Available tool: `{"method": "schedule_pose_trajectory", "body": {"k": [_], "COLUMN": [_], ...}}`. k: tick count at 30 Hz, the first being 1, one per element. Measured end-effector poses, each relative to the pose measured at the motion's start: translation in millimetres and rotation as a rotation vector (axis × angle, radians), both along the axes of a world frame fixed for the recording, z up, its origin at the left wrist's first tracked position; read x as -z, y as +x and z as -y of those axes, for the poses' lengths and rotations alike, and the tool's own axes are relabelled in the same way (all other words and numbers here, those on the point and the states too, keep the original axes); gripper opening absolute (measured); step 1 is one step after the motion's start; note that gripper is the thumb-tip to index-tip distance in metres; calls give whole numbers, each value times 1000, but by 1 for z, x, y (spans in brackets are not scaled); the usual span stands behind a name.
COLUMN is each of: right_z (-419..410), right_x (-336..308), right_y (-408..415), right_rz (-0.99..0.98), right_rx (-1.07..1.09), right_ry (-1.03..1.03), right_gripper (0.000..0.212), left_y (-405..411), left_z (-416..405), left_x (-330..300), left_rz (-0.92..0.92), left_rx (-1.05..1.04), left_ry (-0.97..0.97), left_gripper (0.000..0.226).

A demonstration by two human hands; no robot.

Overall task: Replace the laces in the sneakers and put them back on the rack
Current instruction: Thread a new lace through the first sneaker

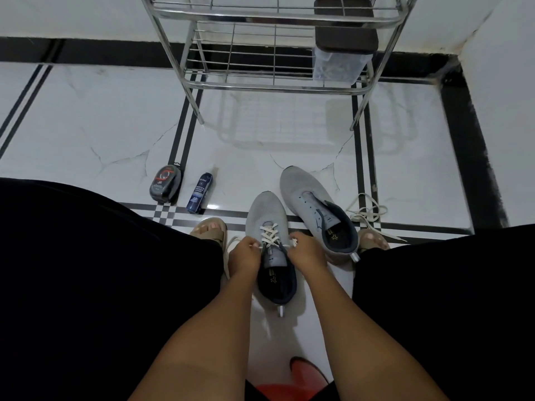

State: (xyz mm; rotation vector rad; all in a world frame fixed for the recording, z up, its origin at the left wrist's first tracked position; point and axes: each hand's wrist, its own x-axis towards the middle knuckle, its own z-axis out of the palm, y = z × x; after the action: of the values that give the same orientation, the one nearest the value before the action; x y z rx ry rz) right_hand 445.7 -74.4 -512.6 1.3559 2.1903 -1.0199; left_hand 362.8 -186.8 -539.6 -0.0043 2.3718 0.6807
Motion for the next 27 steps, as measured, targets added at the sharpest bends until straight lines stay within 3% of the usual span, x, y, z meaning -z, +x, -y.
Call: {"method": "schedule_pose_trajectory", "body": {"k": [3, 8, 13, 15, 18, 21, 24, 27], "right_z": [2, 2, 1, -2, -10, -16, -11, 0], "right_x": [4, 10, 8, -1, -19, -35, -41, -37], "right_y": [-3, 3, 5, 1, -17, -34, -40, -33], "right_rz": [32, 105, 11, -71, -142, -249, -364, -373], "right_rx": [-50, 15, 94, 216, 283, 214, 229, 264], "right_ry": [-17, 42, 40, 58, 26, -51, -158, -201], "right_gripper": [17, 23, 30, 39, 39, 29, 26, 14], "left_y": [3, 5, 3, 4, 12, 25, 42, 47], "left_z": [2, 3, 0, -1, -6, -12, -7, 7], "left_x": [0, 6, -4, -12, -26, -28, -25, -20], "left_rz": [3, 67, 69, 22, -13, -21, -84, -121], "left_rx": [12, -137, -273, -296, -148, 75, 81, 103], "left_ry": [11, 0, 77, 62, -25, -146, -180, -159], "left_gripper": [14, 17, 7, 32, 52, 38, 18, 19]}}
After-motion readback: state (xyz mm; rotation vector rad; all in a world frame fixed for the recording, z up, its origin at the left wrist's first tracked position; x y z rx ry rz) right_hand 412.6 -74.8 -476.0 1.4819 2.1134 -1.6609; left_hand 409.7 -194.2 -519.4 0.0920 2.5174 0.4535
